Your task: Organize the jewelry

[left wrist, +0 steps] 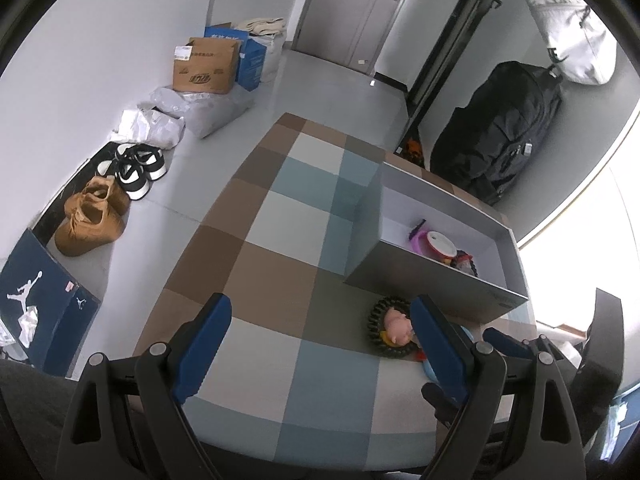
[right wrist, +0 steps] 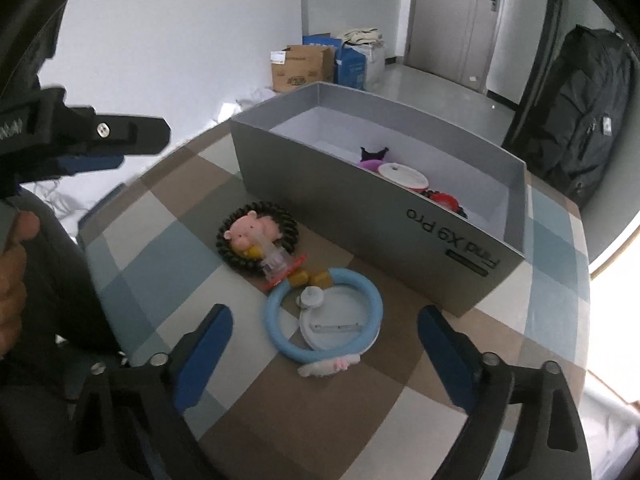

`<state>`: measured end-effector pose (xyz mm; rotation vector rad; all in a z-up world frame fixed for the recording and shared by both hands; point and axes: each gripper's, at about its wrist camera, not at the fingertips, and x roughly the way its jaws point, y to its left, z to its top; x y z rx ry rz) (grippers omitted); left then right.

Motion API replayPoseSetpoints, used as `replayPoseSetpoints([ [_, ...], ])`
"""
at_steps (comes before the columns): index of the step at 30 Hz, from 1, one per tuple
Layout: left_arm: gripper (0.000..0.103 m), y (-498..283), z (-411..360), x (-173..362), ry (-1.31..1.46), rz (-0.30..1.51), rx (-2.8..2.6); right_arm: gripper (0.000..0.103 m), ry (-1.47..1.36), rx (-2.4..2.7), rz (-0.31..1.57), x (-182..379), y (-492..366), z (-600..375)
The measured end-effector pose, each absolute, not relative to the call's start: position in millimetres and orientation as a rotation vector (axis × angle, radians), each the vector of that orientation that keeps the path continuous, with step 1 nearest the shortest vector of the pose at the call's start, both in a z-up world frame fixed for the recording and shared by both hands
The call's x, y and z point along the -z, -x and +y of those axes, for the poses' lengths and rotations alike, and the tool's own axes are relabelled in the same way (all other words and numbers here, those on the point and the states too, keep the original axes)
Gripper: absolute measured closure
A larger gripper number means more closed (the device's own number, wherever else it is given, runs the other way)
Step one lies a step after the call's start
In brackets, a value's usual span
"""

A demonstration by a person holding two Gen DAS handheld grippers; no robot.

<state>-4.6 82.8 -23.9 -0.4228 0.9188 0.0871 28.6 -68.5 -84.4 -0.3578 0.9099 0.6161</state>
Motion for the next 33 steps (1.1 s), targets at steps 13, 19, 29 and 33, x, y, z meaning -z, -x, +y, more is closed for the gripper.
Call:
replayPoseSetpoints([
  [13, 0.015, -0.4, 90.9, 28.2, 0.477, 0.928, -0.096, 0.042, 0.308, -0.629, 0.893, 78.2, -27.6, -76.9],
  [19, 0.015, -0.2, 88.8, 27.8, 0.477, 0.932, -0.084, 0.042, 0.274, -0.625, 0.887, 73.4, -29.0, -79.5],
  [29, 0.015, -0.6, 84.3, 29.0, 0.494, 0.927, -0.027, 0.042, 0.157, -0.600, 0.890, 61.5, -35.0, -99.2],
  [33, 0.015, -4.1, 74.8, 35.8, 0.469, 0.966, -0.008, 0.042, 0.090, -0.584, 0.892, 56.1, -39.4, -111.7],
])
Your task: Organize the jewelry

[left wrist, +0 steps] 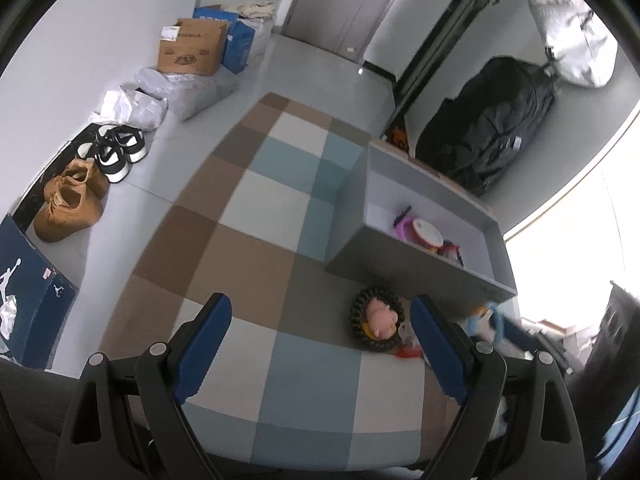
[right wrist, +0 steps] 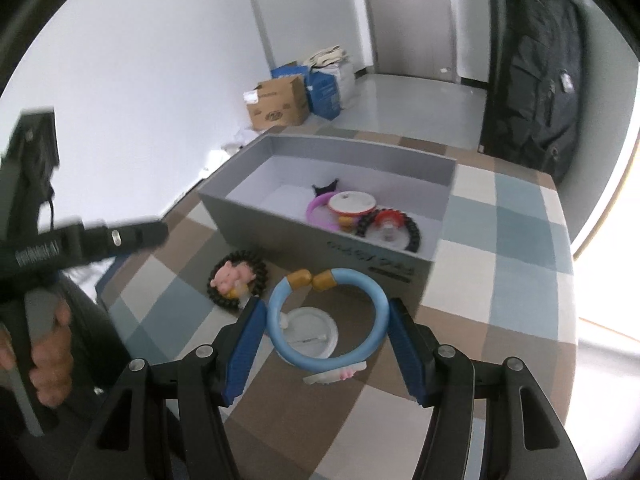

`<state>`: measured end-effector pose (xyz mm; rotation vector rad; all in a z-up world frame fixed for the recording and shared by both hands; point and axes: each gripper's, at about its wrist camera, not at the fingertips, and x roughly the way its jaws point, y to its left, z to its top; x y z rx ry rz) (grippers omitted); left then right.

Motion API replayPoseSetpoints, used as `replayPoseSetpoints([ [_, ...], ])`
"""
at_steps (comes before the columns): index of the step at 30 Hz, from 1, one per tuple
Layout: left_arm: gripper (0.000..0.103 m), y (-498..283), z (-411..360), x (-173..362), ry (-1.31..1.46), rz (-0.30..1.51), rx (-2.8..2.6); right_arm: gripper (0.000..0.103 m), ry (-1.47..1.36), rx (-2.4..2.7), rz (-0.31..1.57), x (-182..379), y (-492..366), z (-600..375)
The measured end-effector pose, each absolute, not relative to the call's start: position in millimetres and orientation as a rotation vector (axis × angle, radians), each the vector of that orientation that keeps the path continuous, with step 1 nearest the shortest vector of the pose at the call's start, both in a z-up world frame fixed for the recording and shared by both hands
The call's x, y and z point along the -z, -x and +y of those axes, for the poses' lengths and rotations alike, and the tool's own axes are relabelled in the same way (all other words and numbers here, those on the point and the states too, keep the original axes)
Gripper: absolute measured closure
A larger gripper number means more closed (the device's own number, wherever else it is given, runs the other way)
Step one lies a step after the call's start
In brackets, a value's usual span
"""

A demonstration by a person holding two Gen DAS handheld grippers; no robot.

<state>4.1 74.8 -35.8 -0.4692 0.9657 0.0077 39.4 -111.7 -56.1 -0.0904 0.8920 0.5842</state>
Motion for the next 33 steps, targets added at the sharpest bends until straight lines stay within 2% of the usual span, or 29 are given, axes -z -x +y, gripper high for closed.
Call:
replayPoseSetpoints([
  [18, 0.016, 2.7, 11.2, 24.9, 0.276, 0.962, 0.182, 0.042, -0.104, -0.541, 0.865, 36.8, -54.7, -155.2],
  [19, 0.017, 3.0, 7.3, 25.7, 0.262, 0.966, 0.195, 0.042, -0.111, -0.537, 0.863, 36.1, -55.3, -157.7],
  [21, 0.026, 2.6, 2.5, 28.5, 0.249, 0.982, 0.212, 0.042, -0.123, -0.535, 0.861, 34.7, -55.7, -161.1],
  [25, 0.028, 4.5, -8.1, 32.5, 0.241, 1.009, 0.250, 0.042, -0.137, -0.541, 0.854, 31.2, -55.9, -163.8],
  [27, 0.036, 7.0, -13.6, 31.5, 0.234, 1.012, 0.279, 0.042, -0.142, -0.541, 0.848, 30.3, -55.6, -164.8],
  [33, 0.037, 11.1, -31.0, 37.2, 0.208, 1.058, 0.342, 0.042, -0.163, -0.535, 0.850, 28.8, -57.5, -170.1],
])
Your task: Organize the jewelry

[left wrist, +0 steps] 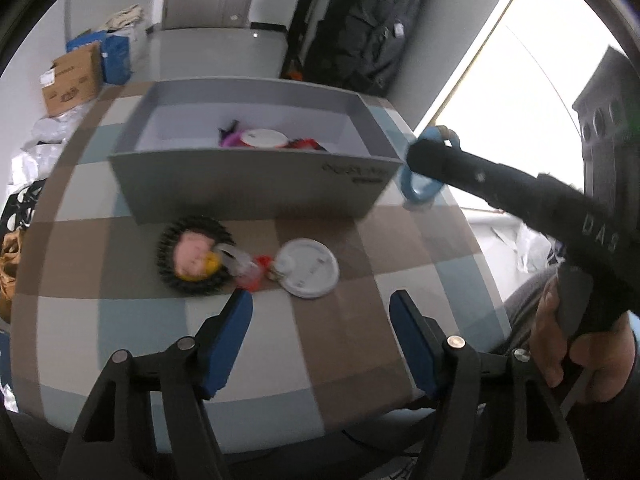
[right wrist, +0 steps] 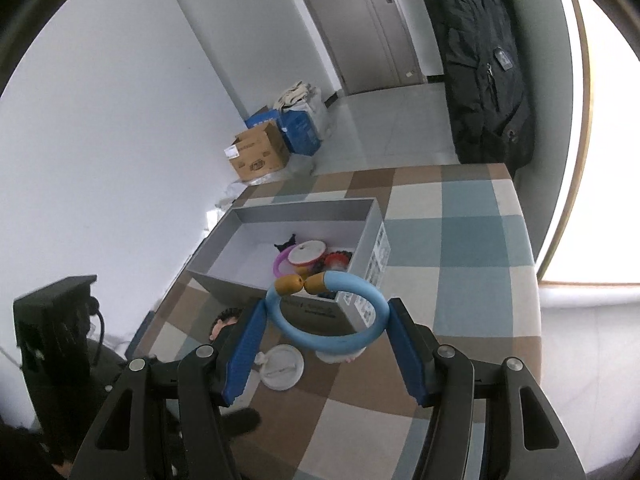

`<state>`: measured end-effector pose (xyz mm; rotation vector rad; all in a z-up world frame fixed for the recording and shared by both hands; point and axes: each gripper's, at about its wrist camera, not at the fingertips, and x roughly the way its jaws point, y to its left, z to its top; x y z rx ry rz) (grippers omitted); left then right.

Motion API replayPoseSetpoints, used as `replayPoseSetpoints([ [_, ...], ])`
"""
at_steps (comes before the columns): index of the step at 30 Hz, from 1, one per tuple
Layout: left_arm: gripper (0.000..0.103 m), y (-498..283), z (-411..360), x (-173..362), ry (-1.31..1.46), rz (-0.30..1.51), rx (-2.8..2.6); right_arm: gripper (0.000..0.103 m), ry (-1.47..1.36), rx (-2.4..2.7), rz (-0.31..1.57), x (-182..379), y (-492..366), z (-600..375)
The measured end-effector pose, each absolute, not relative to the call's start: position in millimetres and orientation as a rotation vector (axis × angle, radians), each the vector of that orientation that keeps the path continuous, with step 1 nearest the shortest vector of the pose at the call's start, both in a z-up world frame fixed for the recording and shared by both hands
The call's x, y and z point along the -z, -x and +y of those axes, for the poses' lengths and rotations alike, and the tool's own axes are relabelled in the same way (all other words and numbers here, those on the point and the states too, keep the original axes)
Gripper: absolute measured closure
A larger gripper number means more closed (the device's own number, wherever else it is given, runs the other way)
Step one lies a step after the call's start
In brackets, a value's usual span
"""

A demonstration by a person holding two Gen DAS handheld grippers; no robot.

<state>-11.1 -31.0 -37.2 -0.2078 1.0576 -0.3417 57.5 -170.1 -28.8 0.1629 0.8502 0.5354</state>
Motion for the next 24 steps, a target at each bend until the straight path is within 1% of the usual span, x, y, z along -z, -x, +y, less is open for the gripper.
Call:
replayPoseSetpoints([
  [9, 0.038, -7.6, -42.7, 49.7, 0.190, 1.109, 0.286, 0.042, -0.212, -0.531, 0.836, 23.1, -58.2, -182.4],
  [13, 0.038, -10.7, -47.8, 48.4, 0.176, 1.098, 0.269, 0.042, -0.229, -0.528, 0.832, 20.9, -58.4, -186.5],
  [14, 0.041, -12.0, -49.5, 48.8, 0.165, 1.091, 0.262, 0.042, -0.233, -0.529, 0.830, 20.3, -58.4, -187.7],
  [15, 0.048, -13.5, -52.9, 49.1, 0.143, 1.086, 0.250, 0.042, -0.237, -0.529, 0.828, 19.7, -58.3, -189.0],
  [16, 0.052, -14.7, -56.8, 48.8, 0.117, 1.080, 0.237, 0.042, -0.241, -0.529, 0.826, 19.4, -58.1, -189.9],
  [17, 0.059, -14.8, -58.2, 48.8, 0.107, 1.077, 0.234, 0.042, -0.245, -0.528, 0.824, 18.7, -58.1, -191.1],
  [19, 0.065, -13.4, -57.9, 48.6, 0.107, 1.074, 0.239, 0.042, -0.251, -0.527, 0.822, 18.1, -58.0, -193.8],
  [20, 0.071, -12.1, -57.7, 48.4, 0.111, 1.075, 0.239, 0.042, -0.254, -0.526, 0.822, 17.8, -57.8, -195.3],
  [21, 0.074, -10.5, -57.7, 48.4, 0.117, 1.078, 0.247, 0.042, -0.258, -0.526, 0.822, 17.6, -57.9, -196.5],
  [24, 0.075, -9.4, -54.0, 49.1, 0.137, 1.085, 0.277, 0.042, -0.270, -0.524, 0.820, 16.6, -57.8, -199.7],
])
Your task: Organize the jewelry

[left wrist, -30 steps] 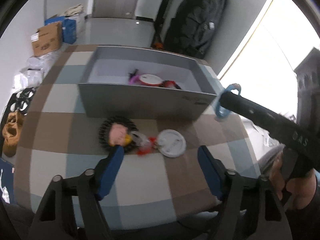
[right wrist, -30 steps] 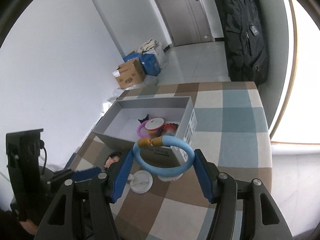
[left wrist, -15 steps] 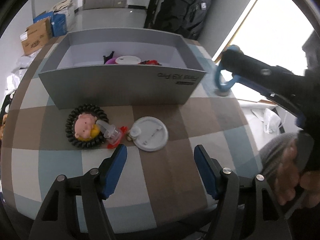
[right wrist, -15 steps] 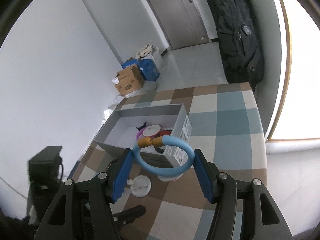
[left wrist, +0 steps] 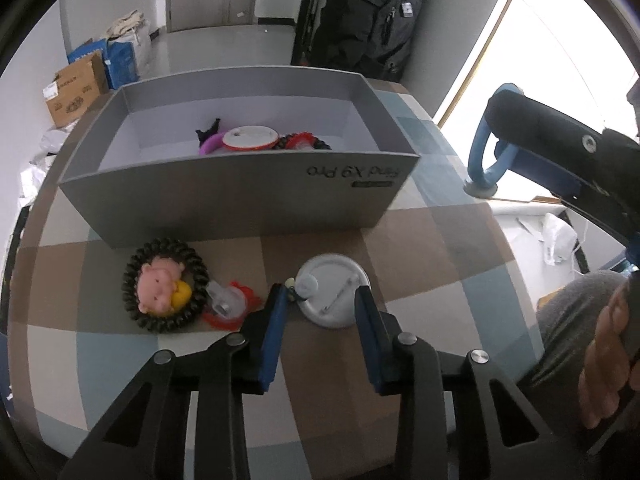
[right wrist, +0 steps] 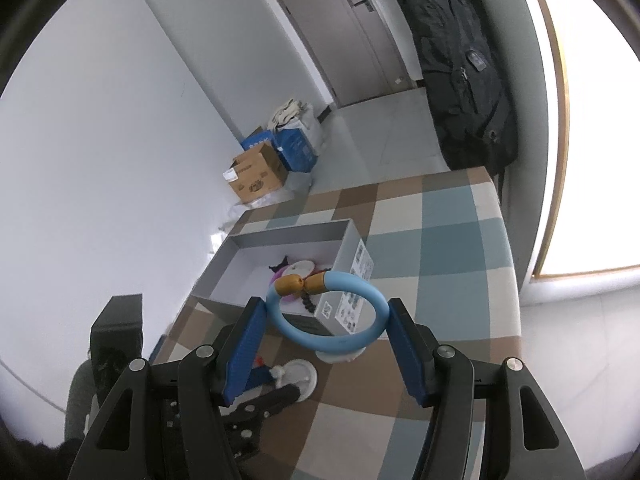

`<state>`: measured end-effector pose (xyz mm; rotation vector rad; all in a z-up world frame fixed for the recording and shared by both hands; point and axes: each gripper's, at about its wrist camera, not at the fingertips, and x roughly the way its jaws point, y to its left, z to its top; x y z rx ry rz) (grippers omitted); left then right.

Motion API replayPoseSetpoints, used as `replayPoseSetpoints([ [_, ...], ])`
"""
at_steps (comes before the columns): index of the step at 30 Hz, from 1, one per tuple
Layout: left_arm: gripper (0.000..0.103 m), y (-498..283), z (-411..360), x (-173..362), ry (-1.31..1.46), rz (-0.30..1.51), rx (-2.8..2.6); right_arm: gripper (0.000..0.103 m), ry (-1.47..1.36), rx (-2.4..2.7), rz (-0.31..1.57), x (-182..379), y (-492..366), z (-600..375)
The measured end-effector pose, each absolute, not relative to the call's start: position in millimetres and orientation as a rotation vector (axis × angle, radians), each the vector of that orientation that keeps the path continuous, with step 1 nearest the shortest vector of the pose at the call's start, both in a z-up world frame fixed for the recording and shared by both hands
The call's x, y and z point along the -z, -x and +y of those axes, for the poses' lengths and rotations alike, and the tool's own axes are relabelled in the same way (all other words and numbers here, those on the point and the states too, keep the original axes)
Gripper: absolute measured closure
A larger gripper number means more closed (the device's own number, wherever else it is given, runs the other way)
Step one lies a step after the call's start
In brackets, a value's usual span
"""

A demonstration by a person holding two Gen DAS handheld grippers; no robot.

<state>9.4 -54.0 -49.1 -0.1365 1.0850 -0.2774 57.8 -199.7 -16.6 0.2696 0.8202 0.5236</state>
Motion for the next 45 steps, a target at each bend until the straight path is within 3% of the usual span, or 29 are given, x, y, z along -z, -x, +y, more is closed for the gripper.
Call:
replayPoseSetpoints([
  [16, 0.075, -21.1, -47.5, 51.2, 0.178, 1.077, 0.252, 0.042, -0.274, -0.529, 0.815, 14.3, -55.4, -199.0],
  [21, 0.093, -17.6, -50.8, 51.1, 0.143, 1.071, 0.259, 0.042, -0.271, -0.530, 0.816, 15.1, -55.0, -198.5],
  [45, 0.094, -30.6, 2.5, 3.3, 0.394, 0.950, 0.296, 0.042, -0.242, -0.557, 0.805, 16.0, -63.2, -178.1],
])
